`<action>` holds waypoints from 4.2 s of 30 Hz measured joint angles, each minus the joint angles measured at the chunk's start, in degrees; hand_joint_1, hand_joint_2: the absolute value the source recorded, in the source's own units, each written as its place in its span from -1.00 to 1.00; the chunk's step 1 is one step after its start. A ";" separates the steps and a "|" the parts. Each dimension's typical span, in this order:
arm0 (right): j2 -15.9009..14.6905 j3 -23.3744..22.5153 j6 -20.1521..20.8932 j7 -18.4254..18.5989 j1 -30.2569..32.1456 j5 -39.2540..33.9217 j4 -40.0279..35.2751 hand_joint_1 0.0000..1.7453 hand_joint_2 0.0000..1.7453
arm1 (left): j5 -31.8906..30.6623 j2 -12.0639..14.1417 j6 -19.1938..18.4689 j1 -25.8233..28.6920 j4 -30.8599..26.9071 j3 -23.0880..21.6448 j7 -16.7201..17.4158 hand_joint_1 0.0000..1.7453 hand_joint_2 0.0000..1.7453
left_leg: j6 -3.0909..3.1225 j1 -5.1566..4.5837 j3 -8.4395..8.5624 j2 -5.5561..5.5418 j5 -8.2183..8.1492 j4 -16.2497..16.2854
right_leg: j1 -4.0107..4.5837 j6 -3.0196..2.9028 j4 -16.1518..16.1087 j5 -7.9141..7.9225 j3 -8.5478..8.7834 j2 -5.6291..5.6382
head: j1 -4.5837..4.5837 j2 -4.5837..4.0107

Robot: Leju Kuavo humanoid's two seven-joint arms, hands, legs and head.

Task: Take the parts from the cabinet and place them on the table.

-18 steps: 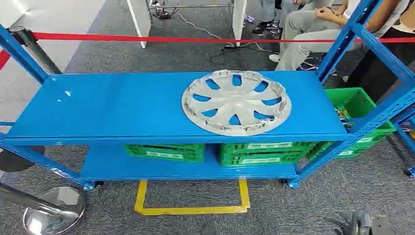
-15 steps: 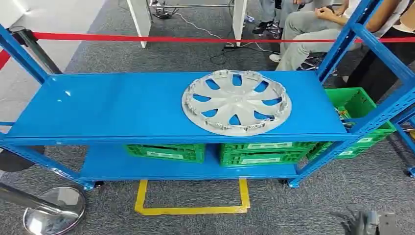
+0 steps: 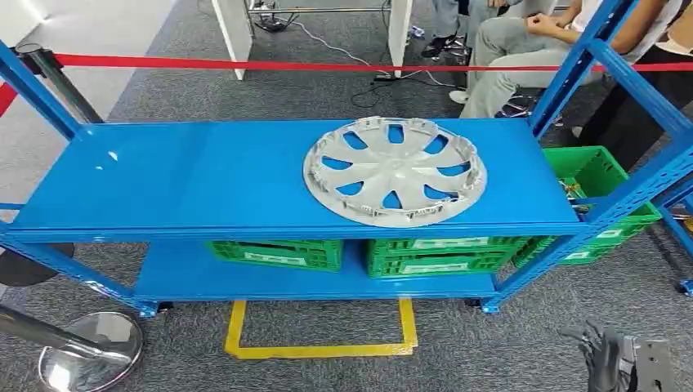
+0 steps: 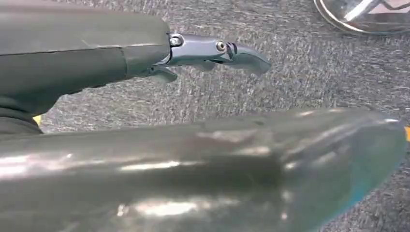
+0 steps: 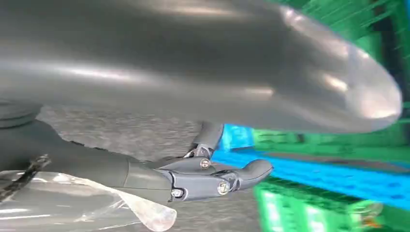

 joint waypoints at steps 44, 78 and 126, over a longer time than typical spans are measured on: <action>-21.51 45.82 -37.18 -2.98 12.31 4.59 -21.10 -1.00 1.00 | -3.76 -2.03 4.04 -0.53 -1.55 0.94 -4.48 -1.00 -1.00 | 0.05 -0.03 0.01 0.00 -0.01 0.00 | -0.03 0.03 -0.01 -0.01 0.00 -0.01 | 0.02 0.00; -36.42 66.26 -65.58 12.02 8.71 48.26 -22.59 -1.00 1.00 | -3.08 2.36 7.80 -1.82 5.38 0.90 -7.41 -1.00 -1.00 | 0.06 -0.03 0.02 0.00 0.01 0.00 | -0.03 0.02 -0.01 0.01 0.02 -0.02 | 0.00 0.00; -37.02 77.80 -55.89 15.05 -6.79 63.67 -12.66 -1.00 1.00 | -8.92 2.21 6.36 -3.20 7.19 -3.78 -7.85 -1.00 -1.00 | 0.13 -0.03 0.03 0.01 0.15 0.01 | -0.03 0.09 0.00 0.11 0.02 -0.01 | 0.02 0.00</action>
